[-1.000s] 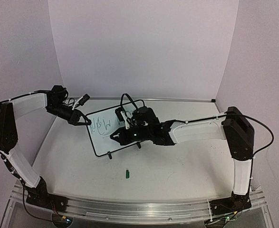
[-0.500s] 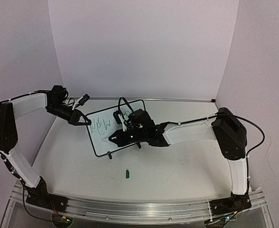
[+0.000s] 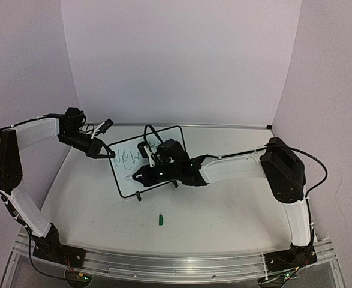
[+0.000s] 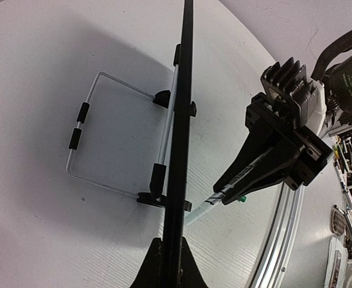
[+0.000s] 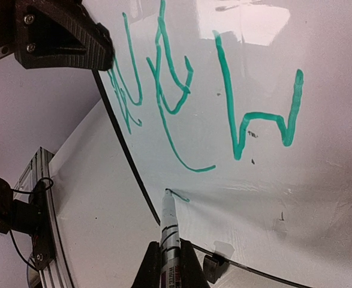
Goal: Write a sentence on the whiteboard
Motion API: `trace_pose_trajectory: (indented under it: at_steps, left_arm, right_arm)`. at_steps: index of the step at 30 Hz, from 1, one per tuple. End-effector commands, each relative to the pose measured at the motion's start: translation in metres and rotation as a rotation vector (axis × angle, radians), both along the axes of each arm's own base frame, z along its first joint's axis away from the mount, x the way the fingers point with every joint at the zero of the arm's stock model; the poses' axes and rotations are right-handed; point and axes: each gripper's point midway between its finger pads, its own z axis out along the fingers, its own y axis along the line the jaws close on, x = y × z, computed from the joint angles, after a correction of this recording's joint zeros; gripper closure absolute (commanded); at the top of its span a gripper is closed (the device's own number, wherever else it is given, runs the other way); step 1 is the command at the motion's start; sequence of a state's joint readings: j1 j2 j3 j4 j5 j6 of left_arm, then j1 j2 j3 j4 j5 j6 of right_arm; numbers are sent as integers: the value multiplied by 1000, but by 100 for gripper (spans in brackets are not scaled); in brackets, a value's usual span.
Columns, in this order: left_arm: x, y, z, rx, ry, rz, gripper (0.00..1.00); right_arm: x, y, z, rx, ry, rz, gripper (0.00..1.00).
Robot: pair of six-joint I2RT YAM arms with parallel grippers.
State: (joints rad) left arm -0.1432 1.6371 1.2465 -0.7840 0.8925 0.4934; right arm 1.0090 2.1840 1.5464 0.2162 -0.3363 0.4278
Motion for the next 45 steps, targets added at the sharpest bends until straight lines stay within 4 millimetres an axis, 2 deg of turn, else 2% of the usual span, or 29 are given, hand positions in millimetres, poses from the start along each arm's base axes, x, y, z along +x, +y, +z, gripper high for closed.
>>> trace_pose_trajectory:
  at_steps: [1,10,16,28,45]
  left_arm:
    - [15,14,-2,102,-65,56,100]
    - [14,14,-1,100,-66,55,100]
    - [14,14,0,100,-69,56,100]
    - [14,14,1,100,-70,57,100]
    - [15,14,-1,104,-67,59,100]
  right_arm:
    - [1,4,-7,-9,6,4,100]
    - [-6,-9,-16,-48,12,-7,100]
    - [-1,-16,-3,-45,-13,-47,100]
    - [6,-15,29,15,-51,-84,100]
    - [10,-9,43,54,-68,-86,100]
